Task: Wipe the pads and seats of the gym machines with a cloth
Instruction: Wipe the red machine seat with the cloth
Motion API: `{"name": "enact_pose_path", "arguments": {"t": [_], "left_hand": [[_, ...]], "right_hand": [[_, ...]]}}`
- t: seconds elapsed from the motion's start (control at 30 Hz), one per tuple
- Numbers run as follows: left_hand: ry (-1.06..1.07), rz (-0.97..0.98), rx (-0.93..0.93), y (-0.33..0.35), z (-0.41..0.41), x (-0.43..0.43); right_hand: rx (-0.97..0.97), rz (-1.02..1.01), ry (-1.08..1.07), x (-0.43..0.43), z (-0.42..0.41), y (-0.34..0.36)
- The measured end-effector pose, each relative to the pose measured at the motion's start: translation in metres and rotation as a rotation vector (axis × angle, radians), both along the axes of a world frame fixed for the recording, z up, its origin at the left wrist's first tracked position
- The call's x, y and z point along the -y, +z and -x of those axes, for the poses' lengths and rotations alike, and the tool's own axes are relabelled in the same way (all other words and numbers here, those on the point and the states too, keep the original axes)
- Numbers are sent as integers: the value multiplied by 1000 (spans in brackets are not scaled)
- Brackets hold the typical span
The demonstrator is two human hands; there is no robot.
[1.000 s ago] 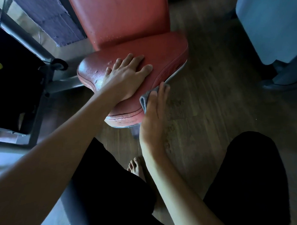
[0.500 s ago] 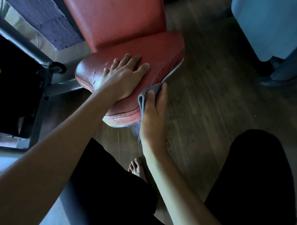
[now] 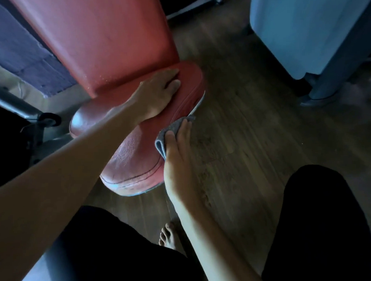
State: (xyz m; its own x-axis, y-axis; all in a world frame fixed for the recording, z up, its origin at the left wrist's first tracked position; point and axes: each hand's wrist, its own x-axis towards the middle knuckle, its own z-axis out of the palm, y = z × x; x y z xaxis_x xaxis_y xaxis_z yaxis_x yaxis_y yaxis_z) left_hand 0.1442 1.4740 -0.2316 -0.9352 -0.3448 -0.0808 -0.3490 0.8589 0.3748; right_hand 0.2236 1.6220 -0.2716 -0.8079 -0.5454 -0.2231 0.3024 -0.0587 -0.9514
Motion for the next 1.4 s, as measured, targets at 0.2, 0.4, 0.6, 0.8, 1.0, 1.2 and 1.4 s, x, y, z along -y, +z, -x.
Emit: {"name": "enact_pose_path", "arguments": {"t": [0.2, 0.4, 0.6, 0.8, 1.0, 1.2, 1.4], "left_hand": [[-32, 6, 20, -10, 10, 5], [3, 24, 51, -8, 10, -1], [-35, 51, 126, -11, 13, 4], [5, 29, 89, -11, 12, 1], [25, 27, 106, -10, 12, 0], [-8, 26, 112, -13, 13, 4], [16, 13, 89, -12, 11, 2]], "right_hand": [[-97, -87, -107, 30, 53, 2], [-135, -42, -11, 9, 17, -12], [-151, -33, -77, 21, 51, -2], [-110, 6, -57, 9, 29, -8], [-74, -11, -150, 17, 43, -5], [-97, -53, -140, 21, 62, -3], [-92, 19, -114, 11, 33, -9]]}}
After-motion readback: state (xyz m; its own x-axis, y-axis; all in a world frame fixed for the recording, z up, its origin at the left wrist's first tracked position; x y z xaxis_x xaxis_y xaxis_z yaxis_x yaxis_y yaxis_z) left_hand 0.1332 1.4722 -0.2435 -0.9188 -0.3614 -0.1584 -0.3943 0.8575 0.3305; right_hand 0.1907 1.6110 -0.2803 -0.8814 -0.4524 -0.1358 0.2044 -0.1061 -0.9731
